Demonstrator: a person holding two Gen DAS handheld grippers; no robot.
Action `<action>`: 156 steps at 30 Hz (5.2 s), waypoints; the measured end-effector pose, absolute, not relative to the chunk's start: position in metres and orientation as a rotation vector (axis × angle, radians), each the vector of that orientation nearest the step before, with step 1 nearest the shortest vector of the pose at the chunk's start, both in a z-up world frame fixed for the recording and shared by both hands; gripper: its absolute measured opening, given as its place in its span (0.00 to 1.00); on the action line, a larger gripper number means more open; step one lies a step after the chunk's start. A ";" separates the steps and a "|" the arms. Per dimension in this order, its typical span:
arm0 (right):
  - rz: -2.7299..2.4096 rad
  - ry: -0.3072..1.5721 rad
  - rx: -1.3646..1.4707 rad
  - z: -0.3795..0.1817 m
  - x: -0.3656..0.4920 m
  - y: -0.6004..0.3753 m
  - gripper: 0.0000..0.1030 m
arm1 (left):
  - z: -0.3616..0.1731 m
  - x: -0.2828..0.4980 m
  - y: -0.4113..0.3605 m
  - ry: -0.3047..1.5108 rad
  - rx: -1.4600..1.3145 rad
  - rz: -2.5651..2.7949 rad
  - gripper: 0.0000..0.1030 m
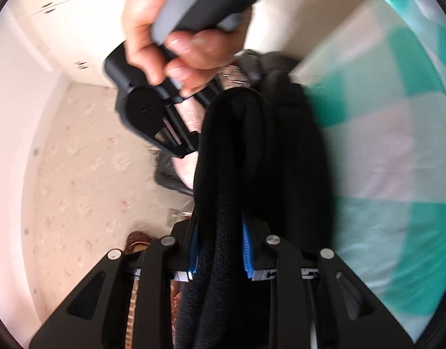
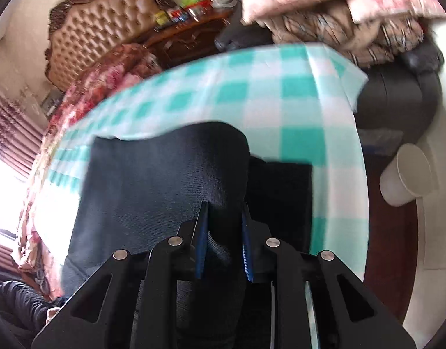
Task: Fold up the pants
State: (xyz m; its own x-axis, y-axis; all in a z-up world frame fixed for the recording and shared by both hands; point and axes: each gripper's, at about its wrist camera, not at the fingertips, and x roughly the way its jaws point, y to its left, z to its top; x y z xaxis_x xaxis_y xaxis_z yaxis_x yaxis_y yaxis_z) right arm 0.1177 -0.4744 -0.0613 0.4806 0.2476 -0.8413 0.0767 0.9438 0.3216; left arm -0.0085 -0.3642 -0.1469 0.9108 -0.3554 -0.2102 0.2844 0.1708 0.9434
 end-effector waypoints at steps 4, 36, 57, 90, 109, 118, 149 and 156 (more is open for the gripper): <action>0.117 1.004 0.331 -0.042 0.110 -0.471 0.19 | -0.136 0.001 -0.359 -0.070 1.312 -0.438 0.23; -0.394 0.771 -0.080 -0.047 0.008 -0.405 0.50 | -0.064 0.058 -0.231 0.542 0.416 -0.750 0.28; -0.391 0.770 0.192 -0.079 0.006 -0.432 0.62 | -0.059 0.269 -0.423 1.034 0.237 -0.909 0.14; -0.489 0.779 0.127 -0.078 0.005 -0.417 0.66 | -0.065 0.119 -0.282 0.900 0.250 -0.920 0.17; -0.706 0.723 0.186 -0.045 -0.037 -0.432 0.81 | -0.064 0.090 -0.192 0.897 0.216 -0.790 0.35; -0.837 0.782 0.098 -0.036 -0.066 -0.424 0.82 | -0.045 0.085 -0.141 0.897 0.173 -0.644 0.64; -0.652 0.709 0.137 0.014 -0.088 -0.325 0.82 | 0.026 0.044 -0.145 0.819 0.089 -0.677 0.98; -0.653 0.710 0.137 0.013 -0.088 -0.326 0.82 | 0.025 0.045 -0.146 0.817 0.089 -0.676 0.98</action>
State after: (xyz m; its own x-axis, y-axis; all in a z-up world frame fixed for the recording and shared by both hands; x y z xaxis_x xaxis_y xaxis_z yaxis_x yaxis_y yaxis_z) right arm -0.0875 -0.3263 0.0126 0.5708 -0.5094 -0.6440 0.5993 0.7946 -0.0974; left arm 0.0452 -0.1461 0.0254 0.4890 -0.5221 -0.6988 0.5881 0.7890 -0.1779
